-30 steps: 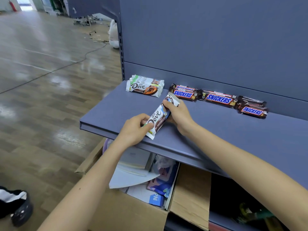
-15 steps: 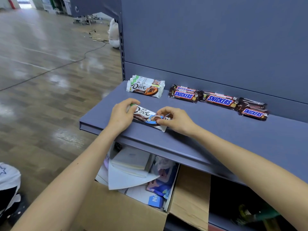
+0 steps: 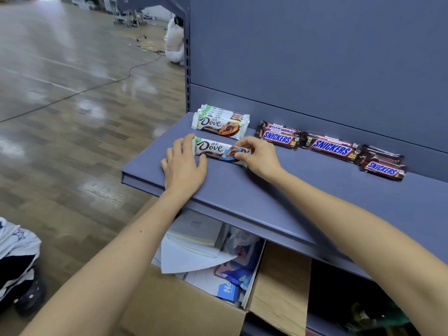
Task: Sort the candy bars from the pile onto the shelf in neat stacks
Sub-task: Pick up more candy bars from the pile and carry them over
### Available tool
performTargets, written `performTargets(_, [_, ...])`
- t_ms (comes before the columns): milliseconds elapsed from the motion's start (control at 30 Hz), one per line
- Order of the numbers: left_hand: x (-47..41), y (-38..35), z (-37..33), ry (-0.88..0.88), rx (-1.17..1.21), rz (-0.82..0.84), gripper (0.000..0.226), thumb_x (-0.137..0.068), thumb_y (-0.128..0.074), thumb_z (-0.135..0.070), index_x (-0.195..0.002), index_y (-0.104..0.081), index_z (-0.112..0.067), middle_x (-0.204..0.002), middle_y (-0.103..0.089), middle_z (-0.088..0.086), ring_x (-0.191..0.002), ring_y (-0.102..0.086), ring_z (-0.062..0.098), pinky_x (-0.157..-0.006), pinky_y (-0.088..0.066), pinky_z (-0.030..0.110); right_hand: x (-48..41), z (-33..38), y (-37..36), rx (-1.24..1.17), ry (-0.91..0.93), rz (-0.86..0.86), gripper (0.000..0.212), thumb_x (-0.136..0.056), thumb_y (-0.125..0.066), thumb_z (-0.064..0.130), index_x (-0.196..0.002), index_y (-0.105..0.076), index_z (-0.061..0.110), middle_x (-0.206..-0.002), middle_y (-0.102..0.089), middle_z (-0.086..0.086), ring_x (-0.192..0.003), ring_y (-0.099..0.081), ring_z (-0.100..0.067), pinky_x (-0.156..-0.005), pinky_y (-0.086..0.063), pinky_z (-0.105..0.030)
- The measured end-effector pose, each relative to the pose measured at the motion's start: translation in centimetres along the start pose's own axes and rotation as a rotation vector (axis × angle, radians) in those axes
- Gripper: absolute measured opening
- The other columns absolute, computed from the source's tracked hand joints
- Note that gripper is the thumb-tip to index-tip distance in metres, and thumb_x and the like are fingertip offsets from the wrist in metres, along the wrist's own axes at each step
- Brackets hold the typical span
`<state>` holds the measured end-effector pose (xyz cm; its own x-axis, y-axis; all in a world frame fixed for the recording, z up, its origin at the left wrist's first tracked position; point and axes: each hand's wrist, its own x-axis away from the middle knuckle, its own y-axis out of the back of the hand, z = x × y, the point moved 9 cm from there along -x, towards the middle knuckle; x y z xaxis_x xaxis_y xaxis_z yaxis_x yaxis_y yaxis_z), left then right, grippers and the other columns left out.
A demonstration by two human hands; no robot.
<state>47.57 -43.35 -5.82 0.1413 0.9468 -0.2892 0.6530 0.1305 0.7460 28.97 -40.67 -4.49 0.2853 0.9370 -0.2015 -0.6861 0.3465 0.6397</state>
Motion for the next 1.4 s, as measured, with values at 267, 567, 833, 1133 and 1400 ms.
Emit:
performTargets(267, [-0.4, -1.4, 0.2, -0.020, -0.147, 0.102, 0.029, -0.092, -0.043, -0.027, -0.116, -0.055, -0.016, -0.123, -0.056, 0.004, -0.118, -0.040, 0.028, -0.097, -0.029, 0.039, -4.2, -0.2, -0.7, 0.025, -0.037, -0.103, 0.019, -0.080, -0.066, 0.008, -0.099, -0.067, 0.008, -0.105, -0.069, -0.007, -0.094, -0.058, -0.018, -0.081, -0.042, -0.023])
performTargets(567, [-0.8, -1.5, 0.2, -0.021, -0.130, 0.095, 0.022, -0.090, -0.043, -0.025, -0.100, -0.061, -0.015, -0.114, -0.059, 0.000, -0.113, -0.042, 0.025, -0.094, -0.030, 0.037, -7.0, -0.1, -1.8, 0.209, -0.014, -0.139, 0.018, -0.086, -0.058, 0.016, -0.103, -0.062, 0.011, -0.117, -0.056, -0.008, -0.105, -0.054, -0.025, -0.077, -0.037, -0.027])
performTargets(833, [-1.0, -1.6, 0.4, -0.012, -0.120, 0.092, 0.020, -0.090, -0.044, -0.024, -0.097, -0.061, -0.016, -0.111, -0.059, 0.000, -0.111, -0.042, 0.024, -0.093, -0.030, 0.037, -7.6, -0.5, -2.1, 0.284, -0.021, -0.111, 0.025, -0.089, -0.055, 0.021, -0.111, -0.055, 0.011, -0.123, -0.044, -0.009, -0.104, -0.054, -0.031, -0.074, -0.039, -0.031])
performTargets(1133, [-0.6, -1.2, -0.1, -0.027, -0.151, 0.091, 0.023, -0.091, -0.045, -0.027, -0.099, -0.063, -0.016, -0.109, -0.059, 0.004, -0.112, -0.044, 0.028, -0.092, -0.031, 0.039, -3.0, -1.1, 1.0, 0.441, 0.055, 0.048, 0.025, -0.089, -0.052, 0.019, -0.112, -0.058, 0.012, -0.126, -0.043, -0.007, -0.107, -0.051, -0.026, -0.079, -0.041, -0.030])
performTargets(1400, [-1.5, -2.3, -5.7, -0.114, -0.216, 0.122, 0.025, -0.093, -0.041, -0.029, -0.099, -0.061, -0.015, -0.105, -0.065, 0.007, -0.111, -0.044, 0.032, -0.091, -0.027, 0.039, 1.3, -5.7, 10.7, 0.552, -0.025, 0.040, 0.020, -0.087, -0.048, 0.015, -0.097, -0.065, 0.011, -0.104, -0.064, -0.009, -0.100, -0.057, -0.027, -0.075, -0.042, -0.029])
